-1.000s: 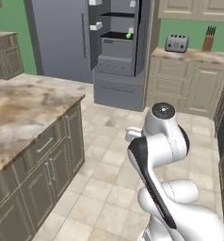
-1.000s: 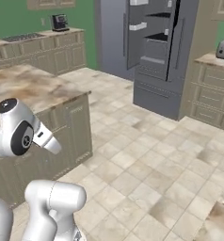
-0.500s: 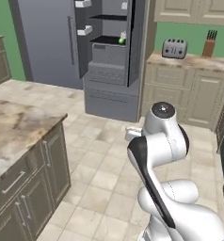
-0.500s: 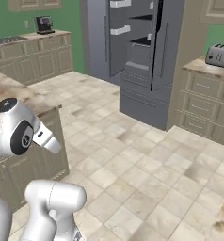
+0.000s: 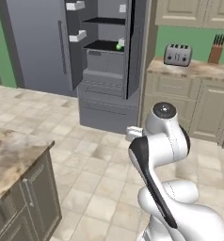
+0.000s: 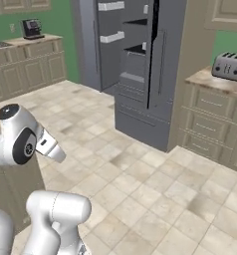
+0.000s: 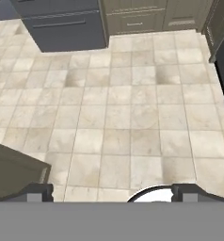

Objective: Take the cheese, fish, and corn from the fridge and place them on the plate on the dining counter to create an appetizer plate.

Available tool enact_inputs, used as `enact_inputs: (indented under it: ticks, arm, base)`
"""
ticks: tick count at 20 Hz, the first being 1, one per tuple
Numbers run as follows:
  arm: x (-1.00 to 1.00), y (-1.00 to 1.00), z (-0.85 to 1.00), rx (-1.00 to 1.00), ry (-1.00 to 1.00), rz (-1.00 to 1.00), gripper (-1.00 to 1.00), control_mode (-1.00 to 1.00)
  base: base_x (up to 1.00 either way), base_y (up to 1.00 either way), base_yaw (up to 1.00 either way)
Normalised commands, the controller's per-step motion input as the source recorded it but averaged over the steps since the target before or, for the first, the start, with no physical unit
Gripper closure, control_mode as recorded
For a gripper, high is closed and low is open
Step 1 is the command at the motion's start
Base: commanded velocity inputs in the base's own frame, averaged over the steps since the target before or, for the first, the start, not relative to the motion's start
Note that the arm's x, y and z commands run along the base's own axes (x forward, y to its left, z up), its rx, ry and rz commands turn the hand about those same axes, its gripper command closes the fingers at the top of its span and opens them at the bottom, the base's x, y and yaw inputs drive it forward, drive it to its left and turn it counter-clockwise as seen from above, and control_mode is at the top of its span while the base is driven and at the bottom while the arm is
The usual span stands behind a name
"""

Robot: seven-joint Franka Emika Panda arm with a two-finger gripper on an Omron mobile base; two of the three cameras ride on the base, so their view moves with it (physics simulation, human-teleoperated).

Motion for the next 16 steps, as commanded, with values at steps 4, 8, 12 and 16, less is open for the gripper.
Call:
enact_inputs:
  ticks: [4, 8, 12, 16]
  arm:
    - [0.00, 0.00, 0.00, 0.00, 0.00, 0.00, -1.00, 1.00]
    - [0.00, 0.00, 0.00, 0.00, 0.00, 0.00, -1.00, 1.00]
    - [0.00, 0.00, 0.00, 0.00, 0.00, 0.00, -1.00, 1.00]
    - [0.00, 0.00, 0.00, 0.00, 0.00, 0.00, -1.00, 1.00]
  base:
    - [1.00, 0.16, 0.00]
    - [1.00, 0.15, 0.00]
    - [1.00, 0.13, 0.00]
    - [1.00, 0.00, 0.01]
